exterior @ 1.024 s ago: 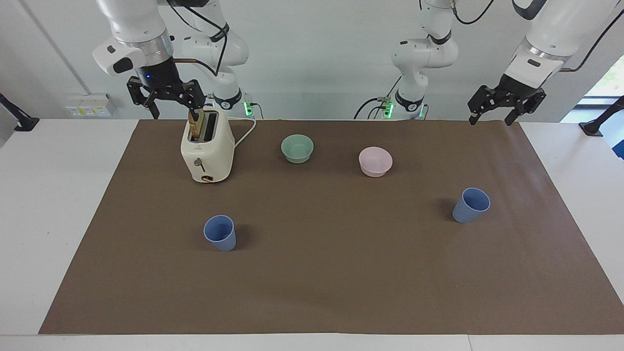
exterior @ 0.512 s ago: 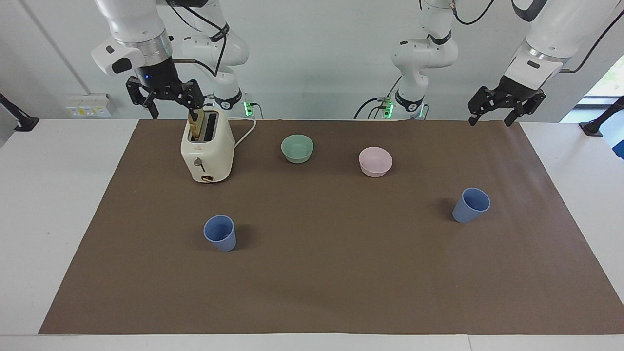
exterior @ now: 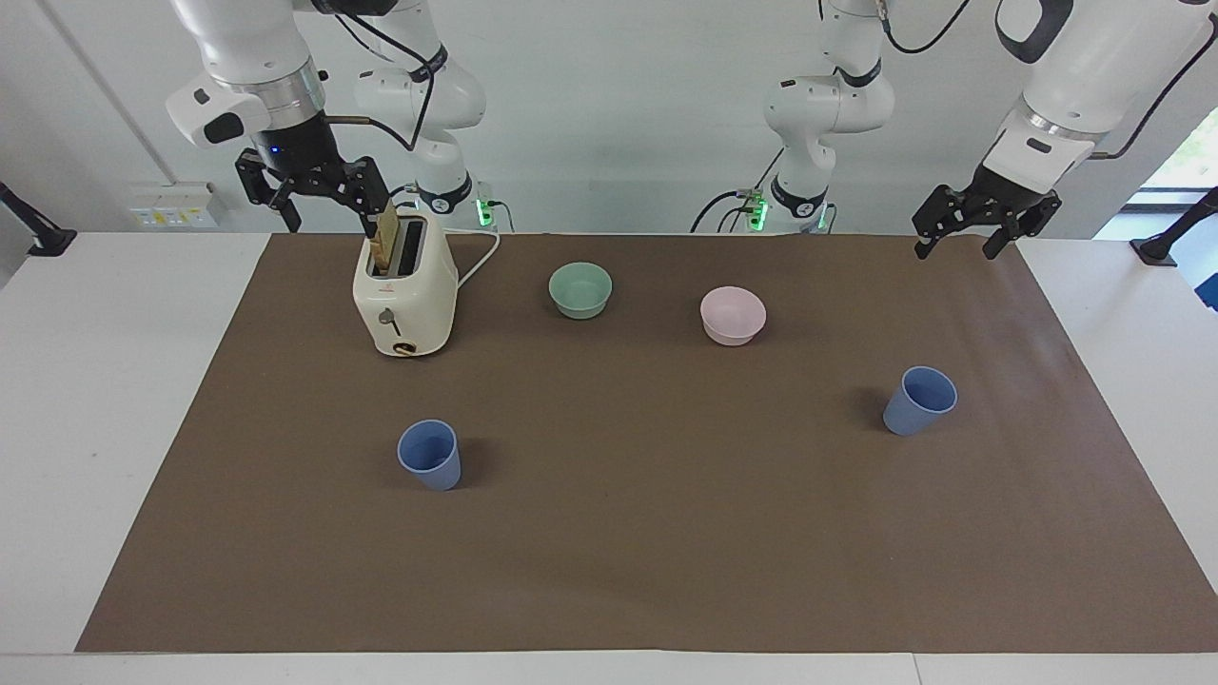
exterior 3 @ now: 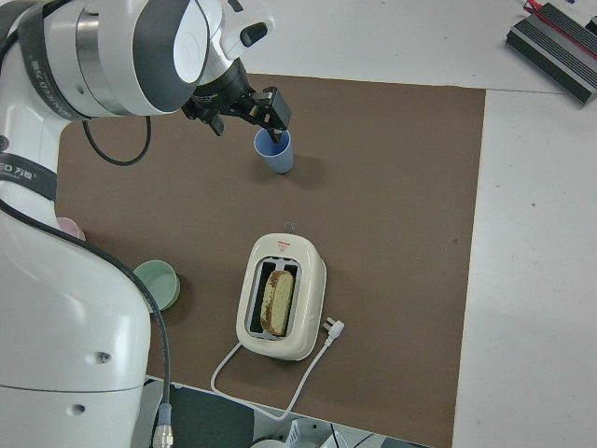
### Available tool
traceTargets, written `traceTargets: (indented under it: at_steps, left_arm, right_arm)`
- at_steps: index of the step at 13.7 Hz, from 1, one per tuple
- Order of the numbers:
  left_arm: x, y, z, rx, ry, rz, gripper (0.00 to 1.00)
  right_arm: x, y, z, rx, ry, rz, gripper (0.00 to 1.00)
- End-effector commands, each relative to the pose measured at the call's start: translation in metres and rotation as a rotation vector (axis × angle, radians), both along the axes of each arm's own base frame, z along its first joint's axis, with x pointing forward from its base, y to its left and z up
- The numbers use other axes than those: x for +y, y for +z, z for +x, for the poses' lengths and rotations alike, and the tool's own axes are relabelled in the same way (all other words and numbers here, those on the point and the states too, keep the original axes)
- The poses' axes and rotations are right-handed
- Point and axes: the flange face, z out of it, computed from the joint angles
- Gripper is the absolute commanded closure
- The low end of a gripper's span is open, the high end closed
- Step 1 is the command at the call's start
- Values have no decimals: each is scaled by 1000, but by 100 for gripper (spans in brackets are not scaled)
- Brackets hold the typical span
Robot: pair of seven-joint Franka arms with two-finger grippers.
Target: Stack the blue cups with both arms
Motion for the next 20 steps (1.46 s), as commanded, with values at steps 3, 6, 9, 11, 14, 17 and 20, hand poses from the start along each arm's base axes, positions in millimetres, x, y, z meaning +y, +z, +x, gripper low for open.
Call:
traceTargets:
  at_steps: [3,6,9,11,14,17,20]
  left_arm:
    - [26,-32,6,-12,40,-12,0]
    - [46,-71,9,-34,82,-10,0]
    - [69,-97,20,-35,135,-10,0]
    - [77,-120,31,-31,159,-11,0]
    - [88,-162,43,-22,193,-12,0]
    - [107,-203,45,-47,237,-9,0]
    - [105,-222,52,-52,313,-12,0]
  right_arm:
    - [-3,1,1,0,12,7,0]
    - [-3,1,1,-2,14,7,0]
    - [-2,1,1,0,20,8,0]
    - [4,1,0,0,25,8,0]
    - [2,1,0,0,22,8,0]
    - [3,1,0,0,23,8,0]
    - [2,1,0,0,22,8,0]
